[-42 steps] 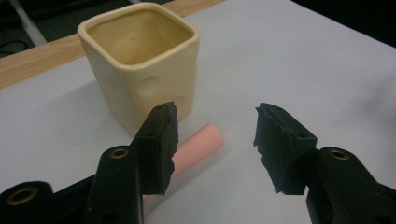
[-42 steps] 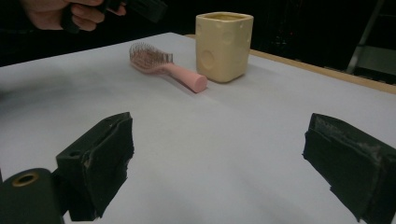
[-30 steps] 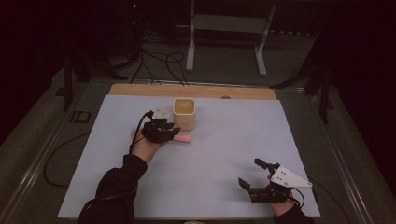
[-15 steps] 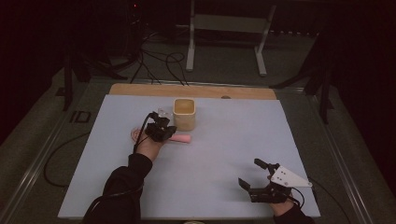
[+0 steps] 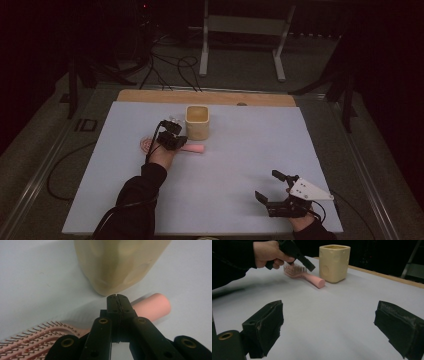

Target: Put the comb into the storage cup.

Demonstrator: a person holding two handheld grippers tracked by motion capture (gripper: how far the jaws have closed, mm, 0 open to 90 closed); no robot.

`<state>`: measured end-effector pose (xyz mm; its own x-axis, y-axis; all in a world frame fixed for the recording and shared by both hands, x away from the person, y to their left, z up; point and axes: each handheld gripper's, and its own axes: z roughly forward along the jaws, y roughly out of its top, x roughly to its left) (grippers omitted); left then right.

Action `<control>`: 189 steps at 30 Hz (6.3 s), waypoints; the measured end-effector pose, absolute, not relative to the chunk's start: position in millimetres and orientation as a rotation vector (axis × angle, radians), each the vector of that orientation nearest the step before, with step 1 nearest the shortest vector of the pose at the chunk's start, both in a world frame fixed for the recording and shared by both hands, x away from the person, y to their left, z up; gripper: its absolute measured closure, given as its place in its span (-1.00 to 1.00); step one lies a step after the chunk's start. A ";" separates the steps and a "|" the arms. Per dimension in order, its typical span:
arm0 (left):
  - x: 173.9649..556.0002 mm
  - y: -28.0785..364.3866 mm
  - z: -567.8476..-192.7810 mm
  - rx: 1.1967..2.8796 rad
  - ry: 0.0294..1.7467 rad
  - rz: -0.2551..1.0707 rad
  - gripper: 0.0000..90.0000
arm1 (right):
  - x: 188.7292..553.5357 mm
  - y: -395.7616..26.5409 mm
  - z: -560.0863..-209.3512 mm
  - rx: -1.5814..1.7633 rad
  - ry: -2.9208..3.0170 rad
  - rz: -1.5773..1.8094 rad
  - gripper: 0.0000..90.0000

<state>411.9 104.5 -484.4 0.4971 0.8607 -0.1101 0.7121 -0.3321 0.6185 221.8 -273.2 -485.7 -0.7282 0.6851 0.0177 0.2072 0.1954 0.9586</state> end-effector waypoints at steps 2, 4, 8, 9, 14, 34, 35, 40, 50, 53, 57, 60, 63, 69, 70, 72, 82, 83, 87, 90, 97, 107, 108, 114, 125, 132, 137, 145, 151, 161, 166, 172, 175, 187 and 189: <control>413.6 103.3 -485.6 2.118 1.299 0.307 1.00 | 221.6 -273.3 -485.4 0.830 2.065 1.546 -0.82; 414.2 101.7 -486.2 2.119 1.300 0.304 1.00 | 222.0 -273.5 -485.5 0.831 2.062 1.549 -0.82; 416.7 99.4 -489.3 2.130 1.318 0.298 1.00 | 221.6 -273.5 -485.2 0.828 2.065 1.544 -0.82; 417.3 99.1 -490.3 2.129 1.322 0.297 1.00 | 221.7 -273.6 -485.2 0.827 2.063 1.544 -0.82; 420.0 97.7 -494.0 2.131 1.332 0.288 1.00 | 222.2 -274.0 -485.6 0.829 2.061 1.548 -0.82; 416.9 92.1 -497.9 2.169 1.323 0.266 1.00 | 222.2 -276.9 -484.7 0.854 2.048 1.547 -0.82; 415.9 91.7 -497.7 2.174 1.320 0.266 1.00 | 222.4 -276.9 -484.7 0.848 2.049 1.546 -0.82; 409.6 89.6 -496.0 2.211 1.290 0.263 1.00 | 222.3 -277.3 -484.5 0.850 2.046 1.548 -0.82; 398.5 87.5 -493.6 2.270 1.229 0.234 1.00 | 224.1 -277.4 -485.5 0.868 2.047 1.537 -0.82; 394.4 86.9 -493.6 2.288 1.211 0.222 1.00 | 223.8 -277.7 -485.2 0.867 2.045 1.536 -0.82; 387.9 87.9 -493.5 2.304 1.186 0.200 1.00 | 224.3 -278.5 -485.2 0.875 2.044 1.534 -0.82; 383.5 88.8 -492.6 2.327 1.169 0.192 1.00 | 223.9 -278.5 -484.7 0.874 2.040 1.534 -0.82; 378.5 90.4 -492.2 2.338 1.160 0.184 1.00 | 224.3 -278.1 -485.1 0.876 2.043 1.535 -0.82; 367.4 95.9 -490.8 2.368 1.136 0.167 1.00 | 224.4 -278.8 -484.7 0.883 2.039 1.527 -0.82; 365.6 96.7 -490.5 2.375 1.132 0.166 1.00 | 224.1 -278.8 -484.4 0.884 2.038 1.529 -0.82; 361.6 98.9 -489.9 2.388 1.123 0.162 1.00 | 224.2 -278.8 -484.4 0.884 2.037 1.529 -0.82; 345.2 114.7 -487.6 2.460 1.100 0.157 1.00 | 223.9 -278.4 -484.3 0.889 2.035 1.524 -0.82; 343.6 116.8 -487.6 2.464 1.098 0.158 1.00 | 224.0 -278.4 -484.3 0.889 2.034 1.525 -0.82; 339.0 125.4 -488.1 2.474 1.106 0.152 1.00 | 224.6 -277.8 -485.1 0.886 2.039 1.524 -0.82; 335.8 131.5 -487.9 2.484 1.114 0.165 1.00 | 224.7 -278.1 -484.7 0.888 2.038 1.529 -0.82; 330.3 148.4 -487.7 2.479 1.143 0.154 1.00 | 225.0 -278.0 -485.2 0.890 2.040 1.526 -0.82; 323.8 170.8 -487.2 2.477 1.187 0.163 1.00 | 225.0 -277.4 -484.8 0.884 2.040 1.529 -0.82; 323.2 173.5 -487.3 2.474 1.195 0.165 1.00 | 225.2 -277.4 -485.0 0.888 2.040 1.531 -0.82; 320.9 186.6 -486.2 2.477 1.219 0.172 1.00 | 225.4 -276.5 -485.2 0.886 2.045 1.528 -0.82; 320.6 200.7 -484.3 2.474 1.255 0.206 1.00 | 226.2 -276.6 -486.1 0.889 2.047 1.527 -0.82; 321.7 205.2 -481.5 2.474 1.253 0.210 1.00 | 225.9 -275.4 -486.1 0.887 2.053 1.524 -0.82; 320.0 206.2 -476.3 2.482 1.236 0.206 1.00 | 226.3 -275.4 -486.3 0.890 2.053 1.527 -0.82; 318.4 213.2 -465.4 2.475 1.234 0.195 1.00 | 226.1 -274.8 -486.2 0.881 2.055 1.522 -0.82; 319.1 218.3 -457.3 2.470 1.242 0.168 0.86 | 226.3 -274.5 -486.3 0.881 2.056 1.522 -0.82; 320.4 222.8 -451.8 2.463 1.248 0.154 0.61 | 227.0 -273.9 -486.7 0.882 2.058 1.525 -0.82; 321.5 223.2 -450.5 2.468 1.257 0.145 0.41 | 227.1 -274.5 -486.9 0.887 2.059 1.526 -0.82; 323.2 224.2 -449.5 2.506 1.265 0.150 0.10 | 227.0 -274.1 -486.9 0.887 2.060 1.525 -0.82; 323.9 224.3 -448.5 2.508 1.280 0.149 -0.04 | 226.6 -273.7 -486.3 0.879 2.057 1.526 -0.82; 331.6 227.7 -449.1 2.487 1.346 0.141 -0.81 | 226.9 -273.3 -486.6 0.885 2.058 1.528 -0.82; 333.4 229.2 -450.2 2.465 1.345 0.093 -0.91 | 227.4 -273.5 -487.4 0.889 2.063 1.528 -0.82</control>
<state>333.4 229.2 -450.2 0.5518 0.8280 -0.0994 0.8064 -0.4994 0.3167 227.4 -273.5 -487.4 -0.7063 0.7068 0.0383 0.2428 0.1911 0.9511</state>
